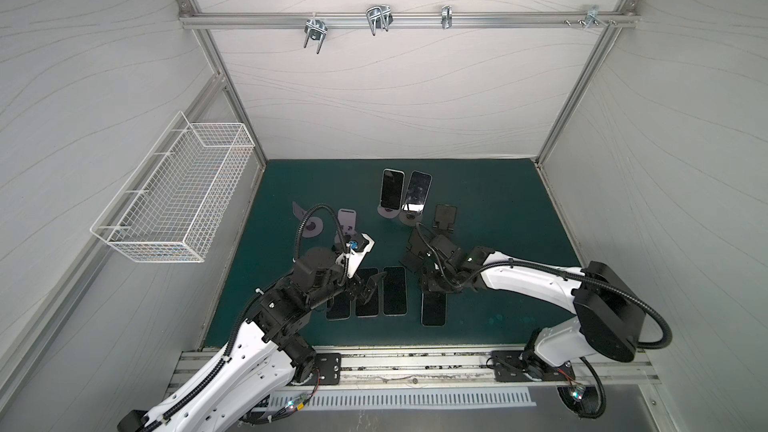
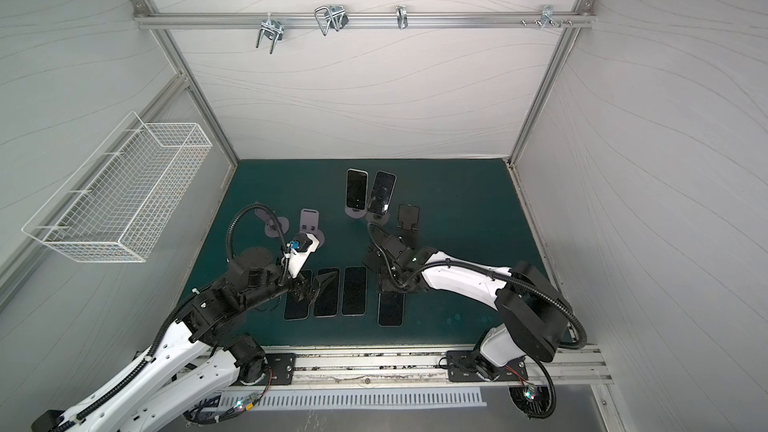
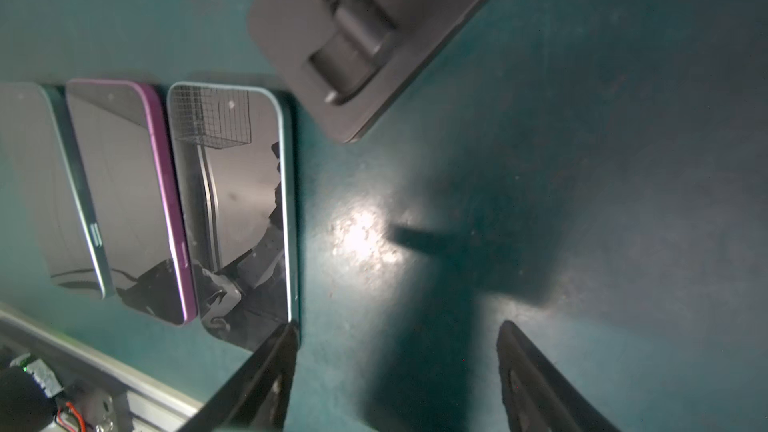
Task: Remove the phone from the phone stand
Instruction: 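Open the right gripper to release the phone on the table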
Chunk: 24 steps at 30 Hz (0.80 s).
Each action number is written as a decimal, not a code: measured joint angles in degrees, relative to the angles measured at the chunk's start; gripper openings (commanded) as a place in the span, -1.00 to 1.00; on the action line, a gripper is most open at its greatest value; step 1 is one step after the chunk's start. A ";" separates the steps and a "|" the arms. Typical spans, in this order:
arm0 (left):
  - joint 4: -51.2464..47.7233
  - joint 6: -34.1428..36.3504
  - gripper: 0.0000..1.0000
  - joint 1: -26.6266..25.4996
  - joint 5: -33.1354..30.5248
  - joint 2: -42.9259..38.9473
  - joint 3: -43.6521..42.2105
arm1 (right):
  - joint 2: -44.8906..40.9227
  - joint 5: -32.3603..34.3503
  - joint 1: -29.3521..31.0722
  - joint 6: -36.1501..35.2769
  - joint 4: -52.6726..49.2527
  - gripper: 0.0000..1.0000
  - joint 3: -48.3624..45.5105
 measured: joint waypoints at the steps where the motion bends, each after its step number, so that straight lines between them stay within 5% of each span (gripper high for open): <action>1: 0.02 -0.02 0.97 0.00 0.00 0.22 0.00 | 0.33 -0.07 -0.39 -0.02 -0.02 0.21 0.13; 24: 0.02 -0.87 0.97 0.02 1.18 2.73 0.00 | 9.38 0.09 -2.05 -0.61 -0.22 0.29 5.53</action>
